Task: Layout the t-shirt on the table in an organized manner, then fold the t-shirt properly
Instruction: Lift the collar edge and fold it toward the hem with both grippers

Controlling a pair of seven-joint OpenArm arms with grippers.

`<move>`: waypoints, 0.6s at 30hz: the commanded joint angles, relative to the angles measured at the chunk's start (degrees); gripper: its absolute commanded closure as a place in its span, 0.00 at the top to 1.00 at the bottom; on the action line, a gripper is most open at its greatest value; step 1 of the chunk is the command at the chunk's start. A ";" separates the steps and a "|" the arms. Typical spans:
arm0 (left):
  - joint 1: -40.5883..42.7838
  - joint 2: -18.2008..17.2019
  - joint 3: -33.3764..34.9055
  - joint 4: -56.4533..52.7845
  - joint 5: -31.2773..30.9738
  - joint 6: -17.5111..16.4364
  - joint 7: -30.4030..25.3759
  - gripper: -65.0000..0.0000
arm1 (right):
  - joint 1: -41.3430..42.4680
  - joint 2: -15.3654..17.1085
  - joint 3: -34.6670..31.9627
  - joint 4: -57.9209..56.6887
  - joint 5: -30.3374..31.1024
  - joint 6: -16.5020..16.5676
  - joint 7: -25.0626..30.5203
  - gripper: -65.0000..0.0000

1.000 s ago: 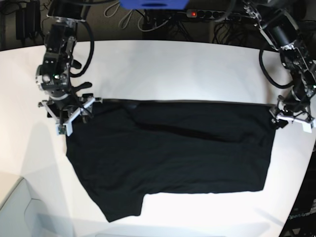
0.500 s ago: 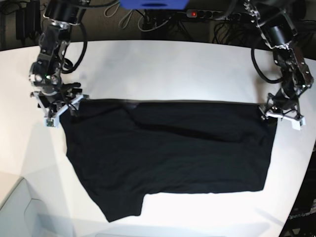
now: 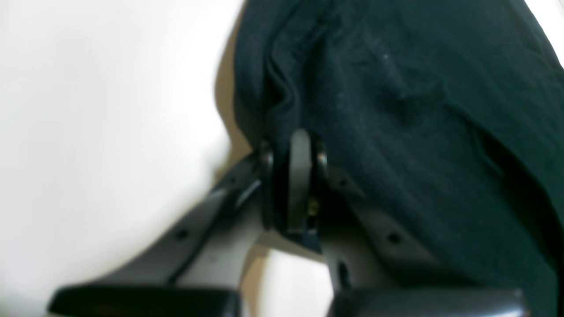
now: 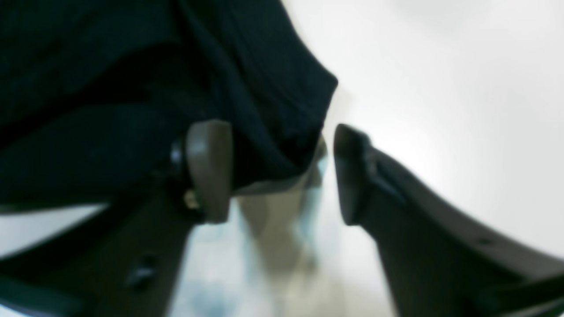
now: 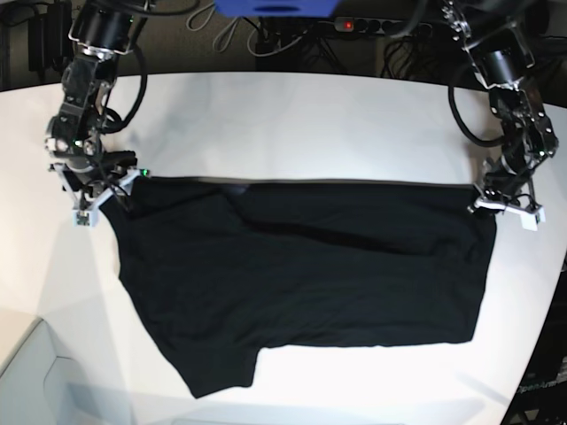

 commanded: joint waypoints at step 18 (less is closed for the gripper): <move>-1.48 -2.49 -3.55 17.22 -3.12 1.12 10.42 0.00 | 5.70 1.52 -0.44 15.74 0.36 0.09 -6.52 0.00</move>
